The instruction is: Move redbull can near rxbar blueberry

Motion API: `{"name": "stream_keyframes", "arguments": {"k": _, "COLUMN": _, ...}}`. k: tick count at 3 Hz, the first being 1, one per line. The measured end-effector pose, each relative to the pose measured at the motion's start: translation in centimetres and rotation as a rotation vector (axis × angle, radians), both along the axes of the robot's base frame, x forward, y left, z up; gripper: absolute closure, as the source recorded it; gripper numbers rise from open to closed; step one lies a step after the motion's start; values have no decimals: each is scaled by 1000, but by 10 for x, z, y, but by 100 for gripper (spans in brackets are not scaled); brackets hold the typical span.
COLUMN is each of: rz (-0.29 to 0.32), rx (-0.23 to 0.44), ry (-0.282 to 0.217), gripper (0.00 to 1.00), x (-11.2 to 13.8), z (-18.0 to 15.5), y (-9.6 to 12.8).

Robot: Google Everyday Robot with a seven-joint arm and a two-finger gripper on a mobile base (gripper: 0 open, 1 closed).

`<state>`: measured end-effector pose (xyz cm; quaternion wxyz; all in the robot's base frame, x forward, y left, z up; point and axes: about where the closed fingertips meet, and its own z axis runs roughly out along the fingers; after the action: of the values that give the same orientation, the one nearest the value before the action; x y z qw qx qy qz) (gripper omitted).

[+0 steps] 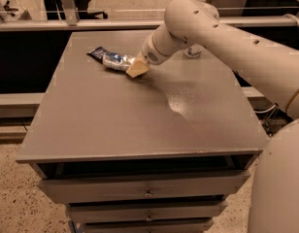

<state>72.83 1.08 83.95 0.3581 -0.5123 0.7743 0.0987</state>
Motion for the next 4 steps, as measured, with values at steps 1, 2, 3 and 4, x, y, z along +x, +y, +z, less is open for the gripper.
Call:
{"name": "stream_keyframes", "arguments": {"k": 1, "rz": 0, "rx": 0, "ry": 0, "gripper": 41, "x": 0, "z": 0, "y": 0}}
{"name": "stream_keyframes", "arguments": {"k": 2, "rz": 0, "rx": 0, "ry": 0, "gripper": 17, "x": 0, "z": 1, "y": 0}}
{"name": "stream_keyframes", "arguments": {"k": 3, "rz": 0, "rx": 0, "ry": 0, "gripper": 0, "x": 0, "z": 1, "y": 0}}
{"name": "stream_keyframes", "arguments": {"k": 4, "rz": -3, "rx": 5, "ry": -3, "gripper": 0, "x": -1, "z": 4, "y": -2}}
